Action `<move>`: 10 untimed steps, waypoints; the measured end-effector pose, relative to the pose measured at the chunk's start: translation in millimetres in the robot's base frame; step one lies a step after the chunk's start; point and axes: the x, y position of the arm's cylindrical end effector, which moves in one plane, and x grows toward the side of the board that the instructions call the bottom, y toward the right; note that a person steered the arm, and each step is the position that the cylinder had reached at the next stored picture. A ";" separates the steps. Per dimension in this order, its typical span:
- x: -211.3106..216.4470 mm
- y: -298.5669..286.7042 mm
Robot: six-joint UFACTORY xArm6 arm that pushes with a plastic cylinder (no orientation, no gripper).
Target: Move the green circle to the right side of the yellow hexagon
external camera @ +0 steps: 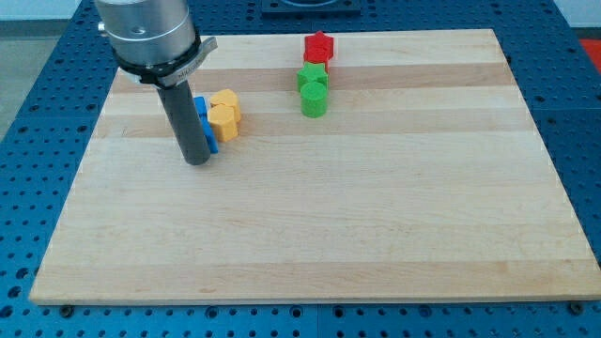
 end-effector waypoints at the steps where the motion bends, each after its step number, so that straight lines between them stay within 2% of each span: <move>1: -14.4 0.0; 2: -15.2 0.0; 4: 37.4 6.1; 5: 37.4 50.9; 7: 35.0 70.3; 10: -8.6 121.8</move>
